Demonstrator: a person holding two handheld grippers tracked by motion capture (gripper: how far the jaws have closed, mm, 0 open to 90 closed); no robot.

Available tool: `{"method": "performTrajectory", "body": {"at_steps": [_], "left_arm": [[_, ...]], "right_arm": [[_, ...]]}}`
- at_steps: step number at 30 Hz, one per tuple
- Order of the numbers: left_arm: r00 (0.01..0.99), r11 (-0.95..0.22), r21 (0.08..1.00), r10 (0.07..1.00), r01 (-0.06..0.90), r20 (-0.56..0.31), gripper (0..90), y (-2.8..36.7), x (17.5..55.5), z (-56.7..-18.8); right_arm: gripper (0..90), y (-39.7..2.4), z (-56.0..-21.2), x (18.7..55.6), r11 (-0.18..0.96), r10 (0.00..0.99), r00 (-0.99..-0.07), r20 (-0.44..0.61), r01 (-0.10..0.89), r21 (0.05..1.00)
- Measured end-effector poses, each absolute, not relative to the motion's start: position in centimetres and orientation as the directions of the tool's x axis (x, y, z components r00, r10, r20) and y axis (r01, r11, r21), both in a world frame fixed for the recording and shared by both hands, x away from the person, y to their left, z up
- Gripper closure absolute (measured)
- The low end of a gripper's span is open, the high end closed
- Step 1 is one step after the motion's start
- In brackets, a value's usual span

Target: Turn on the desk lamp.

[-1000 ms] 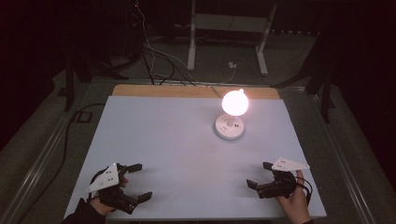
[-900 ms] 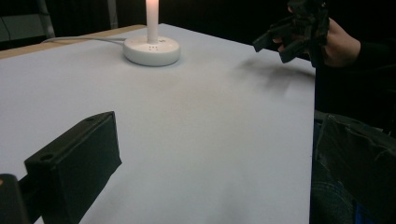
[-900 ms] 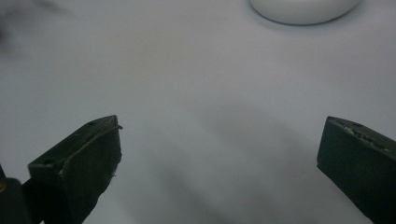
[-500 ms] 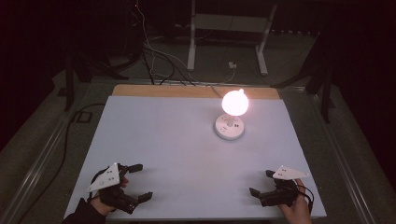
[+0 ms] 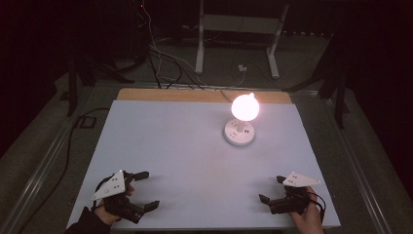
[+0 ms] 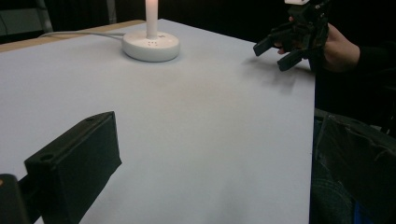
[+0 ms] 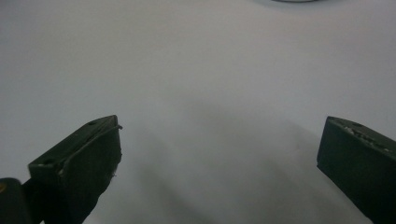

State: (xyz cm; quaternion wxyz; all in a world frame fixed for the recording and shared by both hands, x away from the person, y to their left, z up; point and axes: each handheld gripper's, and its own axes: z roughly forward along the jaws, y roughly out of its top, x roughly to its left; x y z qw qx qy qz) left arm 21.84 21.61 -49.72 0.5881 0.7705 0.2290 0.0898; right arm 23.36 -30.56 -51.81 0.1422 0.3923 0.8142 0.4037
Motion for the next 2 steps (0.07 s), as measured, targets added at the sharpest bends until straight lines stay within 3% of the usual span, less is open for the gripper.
{"method": "performTrajectory", "body": {"at_steps": [2], "left_arm": [[0.879,-0.206,0.947,0.460,0.247,-0.129,0.3,21.62,21.84,-49.74]], "right_arm": [[0.0,-30.56,-51.79,23.36,0.359,0.753,-0.651,0.094,0.526,0.771]]}}
